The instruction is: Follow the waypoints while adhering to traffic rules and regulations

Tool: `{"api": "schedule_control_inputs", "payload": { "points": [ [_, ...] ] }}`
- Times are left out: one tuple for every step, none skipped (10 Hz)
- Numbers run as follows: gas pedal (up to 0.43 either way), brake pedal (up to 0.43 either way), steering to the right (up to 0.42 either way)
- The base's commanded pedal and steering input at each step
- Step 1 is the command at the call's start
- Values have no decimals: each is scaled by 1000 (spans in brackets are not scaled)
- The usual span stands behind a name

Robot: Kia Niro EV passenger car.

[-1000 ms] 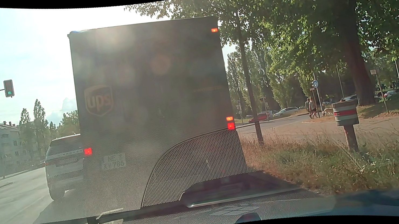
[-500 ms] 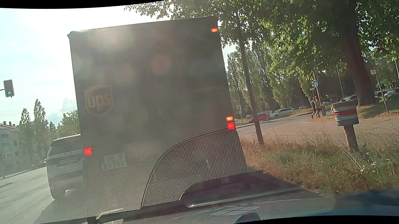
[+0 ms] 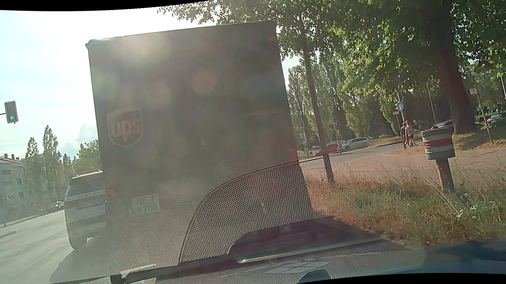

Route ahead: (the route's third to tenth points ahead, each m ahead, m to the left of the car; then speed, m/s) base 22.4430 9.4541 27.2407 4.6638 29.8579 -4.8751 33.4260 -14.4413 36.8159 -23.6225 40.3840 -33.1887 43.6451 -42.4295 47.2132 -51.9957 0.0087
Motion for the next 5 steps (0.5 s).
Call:
{"api": "schedule_control_inputs", "payload": {
  "points": [
    [0,232,-158],
    [0,244,-158],
    [0,232,-158],
    [0,232,-158],
    [0,238,-158]
  ]
}}
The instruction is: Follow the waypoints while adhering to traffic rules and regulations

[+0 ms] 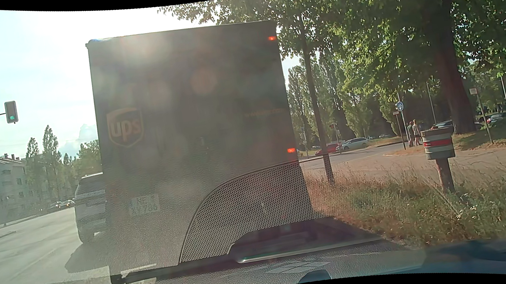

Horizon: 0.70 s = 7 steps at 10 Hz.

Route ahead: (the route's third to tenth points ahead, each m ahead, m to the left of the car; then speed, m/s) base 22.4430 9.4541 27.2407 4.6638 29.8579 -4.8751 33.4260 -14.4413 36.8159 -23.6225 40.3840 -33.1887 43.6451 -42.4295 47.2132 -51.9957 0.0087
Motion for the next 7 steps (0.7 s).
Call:
{"api": "schedule_control_inputs", "payload": {
  "points": [
    [0,232,-158],
    [0,232,-158],
    [0,232,-158],
    [0,232,-158],
    [0,232,-158],
    [0,232,-158],
    [0,177,-159]
  ]
}}
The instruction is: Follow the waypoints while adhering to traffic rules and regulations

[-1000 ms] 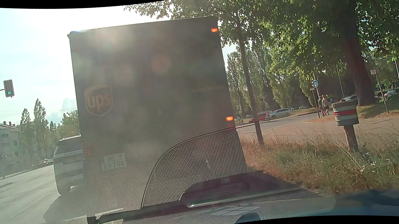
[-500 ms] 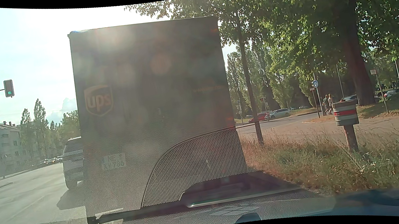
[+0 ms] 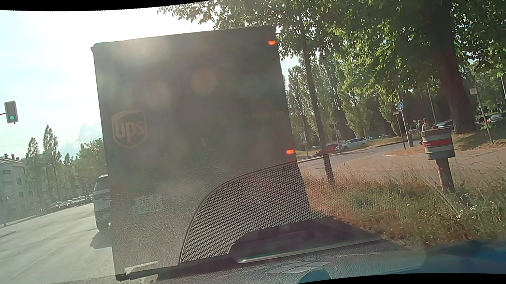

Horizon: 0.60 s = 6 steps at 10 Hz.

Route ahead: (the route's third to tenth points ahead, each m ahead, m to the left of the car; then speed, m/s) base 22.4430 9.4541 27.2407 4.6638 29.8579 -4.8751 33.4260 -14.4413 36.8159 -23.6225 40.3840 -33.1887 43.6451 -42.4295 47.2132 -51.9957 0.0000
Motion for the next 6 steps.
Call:
{"api": "schedule_control_inputs", "payload": {
  "points": [
    [0,0,-159],
    [0,0,-161],
    [0,0,-166],
    [138,0,-173],
    [157,0,-180],
    [177,0,-188]
  ]
}}
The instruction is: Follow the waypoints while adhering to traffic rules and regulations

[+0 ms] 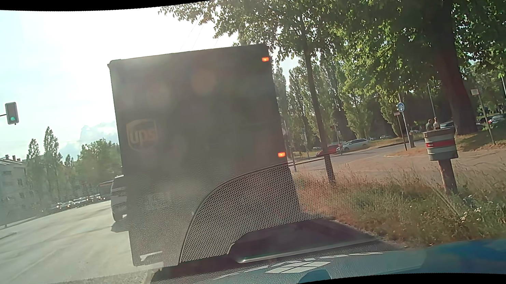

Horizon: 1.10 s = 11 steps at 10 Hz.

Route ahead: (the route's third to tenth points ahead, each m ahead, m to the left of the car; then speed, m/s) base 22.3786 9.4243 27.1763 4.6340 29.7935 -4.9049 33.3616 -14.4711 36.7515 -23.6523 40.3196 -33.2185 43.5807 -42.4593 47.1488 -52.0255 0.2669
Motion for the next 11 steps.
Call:
{"api": "schedule_control_inputs", "payload": {
  "points": [
    [228,0,-194],
    [268,0,-195],
    [280,0,-194],
    [280,0,-195],
    [280,0,-200],
    [280,0,-205],
    [311,0,-209],
    [339,0,-209],
    [339,0,-209],
    [339,0,-208],
    [339,0,-205]
  ]
}}
